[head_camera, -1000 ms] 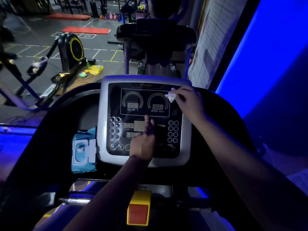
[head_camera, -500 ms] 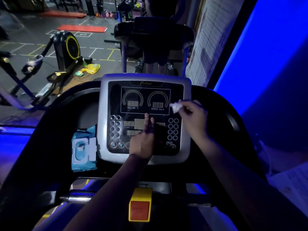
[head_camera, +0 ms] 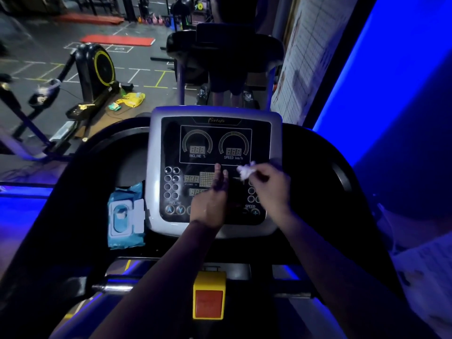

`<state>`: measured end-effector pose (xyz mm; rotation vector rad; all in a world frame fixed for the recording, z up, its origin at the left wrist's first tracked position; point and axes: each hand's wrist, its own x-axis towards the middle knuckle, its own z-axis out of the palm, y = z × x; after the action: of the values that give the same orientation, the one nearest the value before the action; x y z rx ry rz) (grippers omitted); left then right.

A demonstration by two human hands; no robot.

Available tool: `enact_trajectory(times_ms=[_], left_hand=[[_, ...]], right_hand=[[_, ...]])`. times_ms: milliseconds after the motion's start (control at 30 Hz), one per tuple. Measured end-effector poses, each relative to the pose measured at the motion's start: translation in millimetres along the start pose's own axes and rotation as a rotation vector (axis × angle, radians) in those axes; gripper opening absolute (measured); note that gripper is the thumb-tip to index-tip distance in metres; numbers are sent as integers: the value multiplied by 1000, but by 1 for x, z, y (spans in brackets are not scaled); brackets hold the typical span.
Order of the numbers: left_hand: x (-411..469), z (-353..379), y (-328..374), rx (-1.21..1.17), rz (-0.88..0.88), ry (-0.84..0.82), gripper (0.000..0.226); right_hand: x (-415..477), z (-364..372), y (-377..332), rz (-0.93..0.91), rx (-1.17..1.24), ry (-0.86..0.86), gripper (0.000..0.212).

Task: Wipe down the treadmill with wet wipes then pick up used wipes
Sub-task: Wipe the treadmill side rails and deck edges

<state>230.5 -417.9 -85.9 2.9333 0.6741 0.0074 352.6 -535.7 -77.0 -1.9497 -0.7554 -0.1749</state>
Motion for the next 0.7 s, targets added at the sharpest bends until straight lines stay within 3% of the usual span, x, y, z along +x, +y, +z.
enact_trajectory(times_ms=[67,133,300,400,467,600,700], left_hand=[[1,-10,-4,-49,-4,-16,90],[-4,-17,-11,-82,-5,26,82],[-32,0,-41,-281,-68,396,39],[-51,11,-48,-308,-174,353,30],[-62,21,-50,-310,-246,292,40],[-75,33,-48,-358,-363,192,44],[-77,37,-46,-401,-319,167,38]], right_hand=[[19,-7,-1,-72,-48,56,16],[31,-3,-6,-185,-134,13,27],[20,17,0,-423,-380,-89,33],[-8,21,11,-481,-410,-90,27],[-27,26,21,-507,-334,-171,21],[-45,25,22,-373,-80,-350,20],[-21,6,7,-169,-9,-87,20]])
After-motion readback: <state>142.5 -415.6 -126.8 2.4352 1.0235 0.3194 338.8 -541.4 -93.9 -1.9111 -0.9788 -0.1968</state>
